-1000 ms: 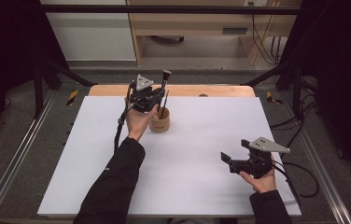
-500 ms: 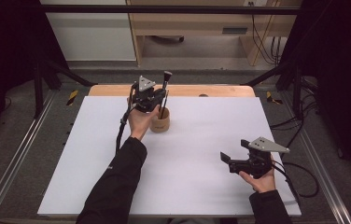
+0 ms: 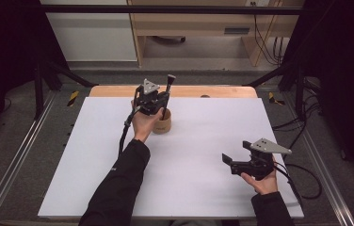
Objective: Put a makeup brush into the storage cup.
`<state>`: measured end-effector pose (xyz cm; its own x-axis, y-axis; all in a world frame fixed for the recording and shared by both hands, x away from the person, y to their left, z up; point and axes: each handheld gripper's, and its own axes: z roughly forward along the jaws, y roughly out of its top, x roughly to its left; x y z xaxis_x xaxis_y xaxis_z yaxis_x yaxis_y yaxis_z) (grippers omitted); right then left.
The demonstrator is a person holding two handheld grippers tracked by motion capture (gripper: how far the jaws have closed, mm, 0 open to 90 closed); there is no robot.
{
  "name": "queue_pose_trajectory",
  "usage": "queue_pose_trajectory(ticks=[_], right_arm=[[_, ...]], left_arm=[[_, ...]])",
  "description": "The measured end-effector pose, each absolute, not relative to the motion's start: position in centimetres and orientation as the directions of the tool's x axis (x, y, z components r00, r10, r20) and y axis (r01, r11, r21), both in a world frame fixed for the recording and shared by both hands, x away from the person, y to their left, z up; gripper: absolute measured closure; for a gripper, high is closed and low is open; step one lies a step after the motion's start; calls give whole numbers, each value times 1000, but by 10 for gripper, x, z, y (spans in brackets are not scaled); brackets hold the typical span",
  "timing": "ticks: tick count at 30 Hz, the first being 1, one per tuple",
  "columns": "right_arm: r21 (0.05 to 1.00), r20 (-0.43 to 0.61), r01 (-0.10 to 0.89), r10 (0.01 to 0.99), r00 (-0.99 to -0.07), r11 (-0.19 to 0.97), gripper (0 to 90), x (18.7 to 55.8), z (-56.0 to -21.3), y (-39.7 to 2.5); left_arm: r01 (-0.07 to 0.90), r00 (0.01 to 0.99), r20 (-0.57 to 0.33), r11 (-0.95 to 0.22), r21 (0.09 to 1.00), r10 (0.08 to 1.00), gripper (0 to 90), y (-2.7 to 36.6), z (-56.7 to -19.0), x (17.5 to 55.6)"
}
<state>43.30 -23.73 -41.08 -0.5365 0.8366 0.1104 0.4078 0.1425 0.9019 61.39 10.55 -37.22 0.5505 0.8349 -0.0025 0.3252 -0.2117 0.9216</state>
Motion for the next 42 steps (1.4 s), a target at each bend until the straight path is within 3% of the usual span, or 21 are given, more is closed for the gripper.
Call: queue_pose_trajectory(ticks=[42], right_arm=[[900,108,410,835,-539,148,53,433,-411,-235]], left_arm=[[375,573,-9,-252,892,819,771,116,-410,604]])
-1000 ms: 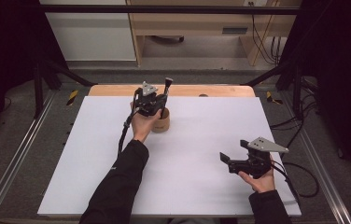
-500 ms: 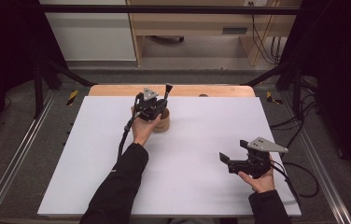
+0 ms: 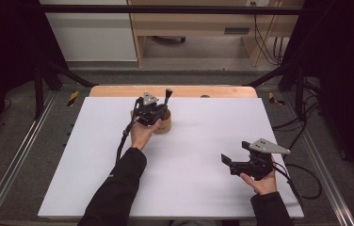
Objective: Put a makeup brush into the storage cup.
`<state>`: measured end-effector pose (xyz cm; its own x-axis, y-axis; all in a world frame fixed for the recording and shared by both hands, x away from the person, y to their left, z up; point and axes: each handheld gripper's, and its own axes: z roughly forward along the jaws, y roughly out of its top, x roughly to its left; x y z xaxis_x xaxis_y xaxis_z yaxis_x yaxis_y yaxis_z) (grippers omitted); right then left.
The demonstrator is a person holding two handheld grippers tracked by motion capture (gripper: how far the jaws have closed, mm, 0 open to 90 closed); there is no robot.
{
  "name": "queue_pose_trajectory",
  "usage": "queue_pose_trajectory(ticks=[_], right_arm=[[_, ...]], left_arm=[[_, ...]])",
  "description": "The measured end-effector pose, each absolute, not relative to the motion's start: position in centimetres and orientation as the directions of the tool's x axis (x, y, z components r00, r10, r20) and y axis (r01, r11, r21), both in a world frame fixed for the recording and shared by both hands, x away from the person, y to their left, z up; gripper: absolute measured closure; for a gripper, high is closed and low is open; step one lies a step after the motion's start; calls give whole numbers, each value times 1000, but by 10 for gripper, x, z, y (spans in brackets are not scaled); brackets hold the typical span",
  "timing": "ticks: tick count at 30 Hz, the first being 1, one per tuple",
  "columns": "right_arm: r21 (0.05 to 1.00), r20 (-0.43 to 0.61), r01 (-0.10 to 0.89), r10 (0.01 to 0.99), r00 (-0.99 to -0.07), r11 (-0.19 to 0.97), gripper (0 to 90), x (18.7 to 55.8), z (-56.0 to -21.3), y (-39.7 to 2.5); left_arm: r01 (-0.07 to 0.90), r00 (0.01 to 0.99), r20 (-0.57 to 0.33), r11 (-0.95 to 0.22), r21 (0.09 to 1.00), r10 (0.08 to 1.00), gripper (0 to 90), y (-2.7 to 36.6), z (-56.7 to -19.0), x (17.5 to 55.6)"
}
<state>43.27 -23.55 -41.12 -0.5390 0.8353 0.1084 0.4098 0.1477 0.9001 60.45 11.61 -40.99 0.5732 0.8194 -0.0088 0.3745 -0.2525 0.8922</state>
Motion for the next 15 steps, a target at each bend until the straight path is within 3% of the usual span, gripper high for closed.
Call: queue_pose_trajectory(ticks=[15], right_arm=[[904,110,403,835,-539,141,51,431,-409,-235]], left_arm=[[350,623,-53,-218,911,780,591,137,-386,575]])
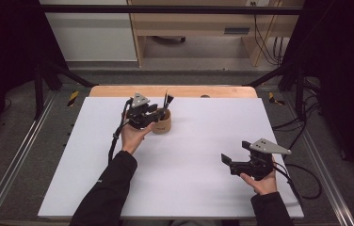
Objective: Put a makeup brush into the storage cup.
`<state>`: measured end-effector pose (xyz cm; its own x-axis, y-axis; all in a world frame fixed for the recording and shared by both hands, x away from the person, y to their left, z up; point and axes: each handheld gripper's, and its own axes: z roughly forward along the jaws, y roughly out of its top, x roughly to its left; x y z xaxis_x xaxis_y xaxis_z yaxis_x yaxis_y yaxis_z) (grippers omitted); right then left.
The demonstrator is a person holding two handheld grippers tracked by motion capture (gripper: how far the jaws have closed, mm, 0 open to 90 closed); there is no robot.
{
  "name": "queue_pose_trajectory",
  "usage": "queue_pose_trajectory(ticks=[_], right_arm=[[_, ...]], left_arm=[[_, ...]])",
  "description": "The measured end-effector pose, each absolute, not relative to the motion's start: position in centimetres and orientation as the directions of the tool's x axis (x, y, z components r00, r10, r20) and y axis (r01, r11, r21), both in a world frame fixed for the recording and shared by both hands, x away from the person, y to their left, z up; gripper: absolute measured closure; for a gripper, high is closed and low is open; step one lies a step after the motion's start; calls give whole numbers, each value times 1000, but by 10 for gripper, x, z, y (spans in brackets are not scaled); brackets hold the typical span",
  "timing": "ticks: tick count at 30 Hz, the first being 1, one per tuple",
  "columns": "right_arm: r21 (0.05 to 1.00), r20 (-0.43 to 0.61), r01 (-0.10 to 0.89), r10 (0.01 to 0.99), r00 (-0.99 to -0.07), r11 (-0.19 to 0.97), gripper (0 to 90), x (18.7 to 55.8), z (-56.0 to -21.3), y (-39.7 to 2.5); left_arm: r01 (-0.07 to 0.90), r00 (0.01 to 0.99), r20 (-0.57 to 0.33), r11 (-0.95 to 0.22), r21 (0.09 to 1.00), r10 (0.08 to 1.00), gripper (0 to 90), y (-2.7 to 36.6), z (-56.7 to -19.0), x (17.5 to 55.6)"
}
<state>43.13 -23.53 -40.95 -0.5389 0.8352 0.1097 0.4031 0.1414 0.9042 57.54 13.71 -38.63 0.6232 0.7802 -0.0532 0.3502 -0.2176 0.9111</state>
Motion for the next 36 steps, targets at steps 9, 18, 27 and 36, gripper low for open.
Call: queue_pose_trajectory(ticks=[9,18,27,36], right_arm=[[909,107,395,841,-531,133,49,431,-408,-236],[911,105,390,843,-527,130,48,430,-408,-236],[913,101,386,843,-528,131,44,430,-408,-237],[913,101,385,843,-529,132,44,430,-407,-237]], left_arm=[[330,674,-36,-257,909,738,444,150,-375,552],[310,697,-31,-263,914,716,335,163,-374,529],[291,690,-23,-249,924,723,275,178,-376,508],[300,680,-45,-222,928,732,212,197,-383,490]])
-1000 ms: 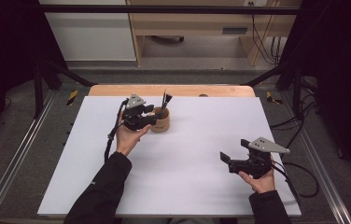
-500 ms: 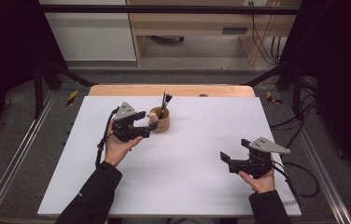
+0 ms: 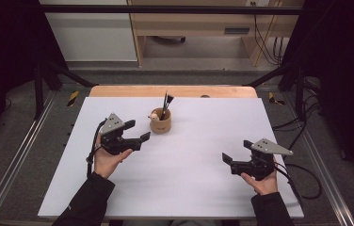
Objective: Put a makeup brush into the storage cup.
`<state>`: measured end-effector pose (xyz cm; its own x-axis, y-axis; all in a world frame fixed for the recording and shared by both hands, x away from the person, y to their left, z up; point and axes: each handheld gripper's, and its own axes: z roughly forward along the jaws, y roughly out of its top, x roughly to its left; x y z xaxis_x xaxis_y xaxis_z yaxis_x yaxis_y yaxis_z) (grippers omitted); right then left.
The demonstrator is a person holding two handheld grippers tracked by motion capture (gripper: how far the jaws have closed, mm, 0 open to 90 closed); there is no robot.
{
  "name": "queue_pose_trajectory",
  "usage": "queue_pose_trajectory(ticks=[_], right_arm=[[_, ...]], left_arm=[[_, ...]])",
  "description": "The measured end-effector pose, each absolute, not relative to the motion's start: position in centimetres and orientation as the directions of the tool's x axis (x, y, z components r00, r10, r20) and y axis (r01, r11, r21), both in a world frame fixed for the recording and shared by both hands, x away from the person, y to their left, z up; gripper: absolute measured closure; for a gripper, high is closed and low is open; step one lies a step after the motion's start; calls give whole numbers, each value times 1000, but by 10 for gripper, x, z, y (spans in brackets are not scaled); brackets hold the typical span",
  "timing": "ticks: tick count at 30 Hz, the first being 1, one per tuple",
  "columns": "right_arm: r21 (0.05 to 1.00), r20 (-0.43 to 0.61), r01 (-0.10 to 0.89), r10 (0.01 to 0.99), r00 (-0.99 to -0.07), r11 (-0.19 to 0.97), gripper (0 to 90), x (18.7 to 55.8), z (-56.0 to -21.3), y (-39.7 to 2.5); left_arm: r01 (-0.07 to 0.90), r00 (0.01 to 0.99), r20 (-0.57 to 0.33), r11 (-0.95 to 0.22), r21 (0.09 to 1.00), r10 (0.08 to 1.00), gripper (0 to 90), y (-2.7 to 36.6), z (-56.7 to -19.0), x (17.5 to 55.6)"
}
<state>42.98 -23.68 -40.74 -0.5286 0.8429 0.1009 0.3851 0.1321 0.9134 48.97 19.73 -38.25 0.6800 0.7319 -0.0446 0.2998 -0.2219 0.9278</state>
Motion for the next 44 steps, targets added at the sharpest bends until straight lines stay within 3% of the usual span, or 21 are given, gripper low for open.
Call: queue_pose_trajectory(ticks=[17,44], right_arm=[[912,98,386,842,-530,137,44,430,-408,-237],[912,102,389,842,-531,135,45,427,-408,-238]], left_arm=[[312,651,-30,-231,922,758,86,223,-400,458],[356,590,-71,-180,917,804,69,263,-429,435]])
